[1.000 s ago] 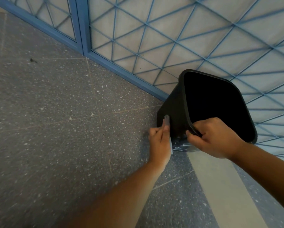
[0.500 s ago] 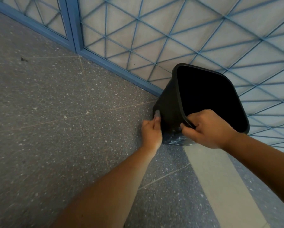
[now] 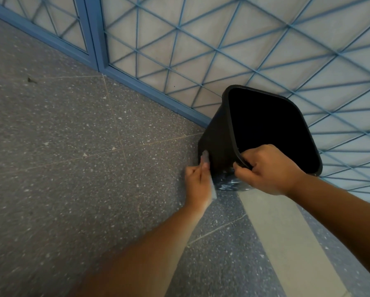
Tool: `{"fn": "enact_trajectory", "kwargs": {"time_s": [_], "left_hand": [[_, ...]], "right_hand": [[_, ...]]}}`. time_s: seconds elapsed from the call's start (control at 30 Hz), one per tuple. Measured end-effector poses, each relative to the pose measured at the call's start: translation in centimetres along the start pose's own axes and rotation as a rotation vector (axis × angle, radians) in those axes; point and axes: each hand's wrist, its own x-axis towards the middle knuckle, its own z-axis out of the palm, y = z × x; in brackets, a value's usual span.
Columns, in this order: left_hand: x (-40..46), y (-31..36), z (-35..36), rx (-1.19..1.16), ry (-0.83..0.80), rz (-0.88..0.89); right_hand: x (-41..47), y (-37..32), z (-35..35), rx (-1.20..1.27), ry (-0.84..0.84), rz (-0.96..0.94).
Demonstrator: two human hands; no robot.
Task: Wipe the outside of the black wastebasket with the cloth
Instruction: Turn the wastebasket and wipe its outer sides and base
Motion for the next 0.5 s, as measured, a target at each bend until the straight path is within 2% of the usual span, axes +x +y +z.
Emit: {"fn": "enact_trajectory", "kwargs": {"time_s": [0.07,0.1,0.17,0.23,0.27,0.4,0.5], "left_hand": [[1.1,-0.3,-0.7,0.073,0.005,-0.147],[1.5,0.2,-0.6,0.071,-0.009,-0.16],[1.1,1.7,0.2,-0.049,-0.04,-0.065],[0.1,1.9,0.5,-0.057,-0.049,0.06],[-0.1,1.2,0.3,-0.031,-0.049,0.063],[1.2,0.3,-0.8,0.017,-0.037,-0.128],[1.0,2.3,0.8,-0.102,-0.025,0.0]], "right_hand": [[-0.1,0.0,0.1,0.014,-0.01,0.007],[-0.1,-0.1,0.1,0.022,-0.012,0.005],[0.0,-0.2,0.0,0.022,-0.008,-0.009],[0.1,-0.4,-0.1,0.022,-0.011,-0.014],[0.1,-0.4,-0.1,0.023,-0.011,-0.01],[0.0,-0.2,-0.1,0.021,-0.015,-0.001],[0.0,-0.1,0.1,0.024,-0.004,-0.024]]}}
